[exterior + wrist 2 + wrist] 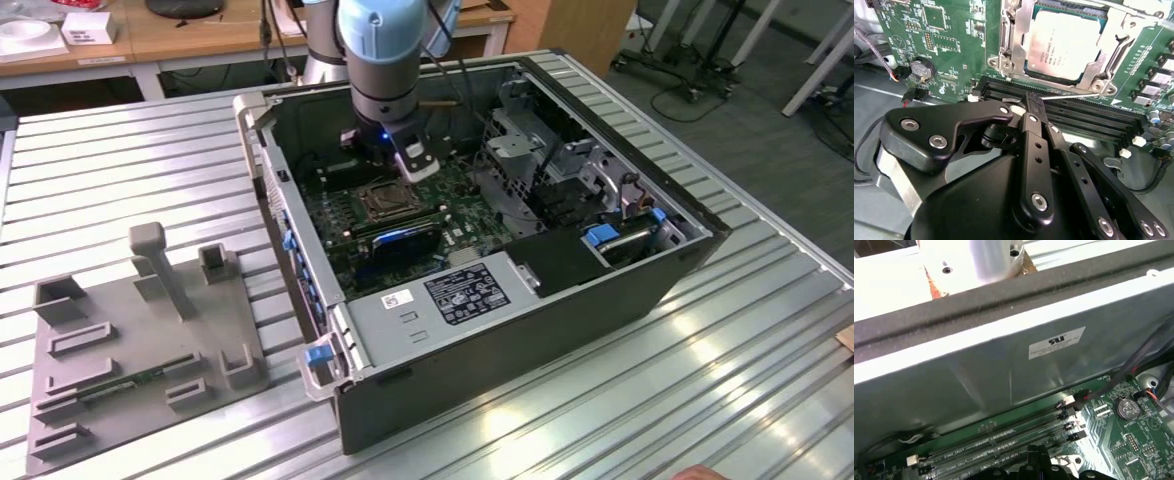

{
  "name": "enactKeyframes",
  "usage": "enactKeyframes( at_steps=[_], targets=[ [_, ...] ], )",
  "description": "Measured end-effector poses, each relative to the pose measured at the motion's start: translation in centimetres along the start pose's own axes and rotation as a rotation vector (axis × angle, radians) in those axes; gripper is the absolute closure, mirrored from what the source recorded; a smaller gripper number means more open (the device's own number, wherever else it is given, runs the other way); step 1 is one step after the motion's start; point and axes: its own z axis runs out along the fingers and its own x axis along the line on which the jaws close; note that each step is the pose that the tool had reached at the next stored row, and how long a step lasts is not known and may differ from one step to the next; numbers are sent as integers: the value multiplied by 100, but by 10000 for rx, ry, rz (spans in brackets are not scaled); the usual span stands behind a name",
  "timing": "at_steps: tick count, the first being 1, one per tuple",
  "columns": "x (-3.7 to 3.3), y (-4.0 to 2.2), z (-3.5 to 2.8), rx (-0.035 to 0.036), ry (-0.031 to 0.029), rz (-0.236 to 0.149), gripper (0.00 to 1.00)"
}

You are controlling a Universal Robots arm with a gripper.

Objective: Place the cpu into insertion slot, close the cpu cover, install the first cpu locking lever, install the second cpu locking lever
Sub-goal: 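Install the first cpu locking lever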

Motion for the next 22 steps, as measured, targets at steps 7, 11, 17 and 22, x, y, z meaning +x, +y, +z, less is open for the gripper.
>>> enactKeyframes(
  at_steps=[7,11,17,22],
  targets=[
    [4,7,3,50,-73,124,89],
    [17,37,15,62,-119,226,89],
    [21,45,19,72,-171,337,89],
    [24,53,23,80,-203,410,89]
  ],
)
